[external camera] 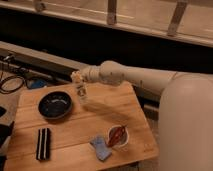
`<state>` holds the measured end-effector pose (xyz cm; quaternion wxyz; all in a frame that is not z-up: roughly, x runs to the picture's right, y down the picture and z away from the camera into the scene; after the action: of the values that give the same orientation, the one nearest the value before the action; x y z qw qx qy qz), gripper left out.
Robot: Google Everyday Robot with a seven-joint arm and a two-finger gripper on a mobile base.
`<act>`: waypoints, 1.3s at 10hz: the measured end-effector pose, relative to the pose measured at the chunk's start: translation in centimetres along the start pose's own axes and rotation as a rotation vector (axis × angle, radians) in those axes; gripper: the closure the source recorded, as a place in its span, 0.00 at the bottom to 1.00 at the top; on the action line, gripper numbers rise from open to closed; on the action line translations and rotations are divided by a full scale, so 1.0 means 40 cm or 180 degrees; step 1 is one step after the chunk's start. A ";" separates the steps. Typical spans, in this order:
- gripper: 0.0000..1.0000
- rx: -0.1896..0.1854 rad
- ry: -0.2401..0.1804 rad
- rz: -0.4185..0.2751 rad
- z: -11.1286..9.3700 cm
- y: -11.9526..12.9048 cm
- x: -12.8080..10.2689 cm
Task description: Stand the bottle upright
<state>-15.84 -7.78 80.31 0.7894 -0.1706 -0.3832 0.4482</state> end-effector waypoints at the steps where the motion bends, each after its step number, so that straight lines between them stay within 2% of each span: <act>1: 0.81 0.0030 -0.0035 0.0014 0.000 -0.008 0.008; 2: 0.75 0.0044 -0.0073 0.0024 0.004 -0.014 0.017; 6: 0.38 0.0029 -0.0198 0.0011 0.032 -0.018 0.042; 10: 0.36 -0.0008 -0.0208 -0.0019 0.051 -0.013 0.059; 13: 0.36 0.0017 -0.0216 -0.0026 0.040 -0.016 0.062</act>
<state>-15.93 -6.17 82.86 0.7783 -0.1516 -0.4093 0.4515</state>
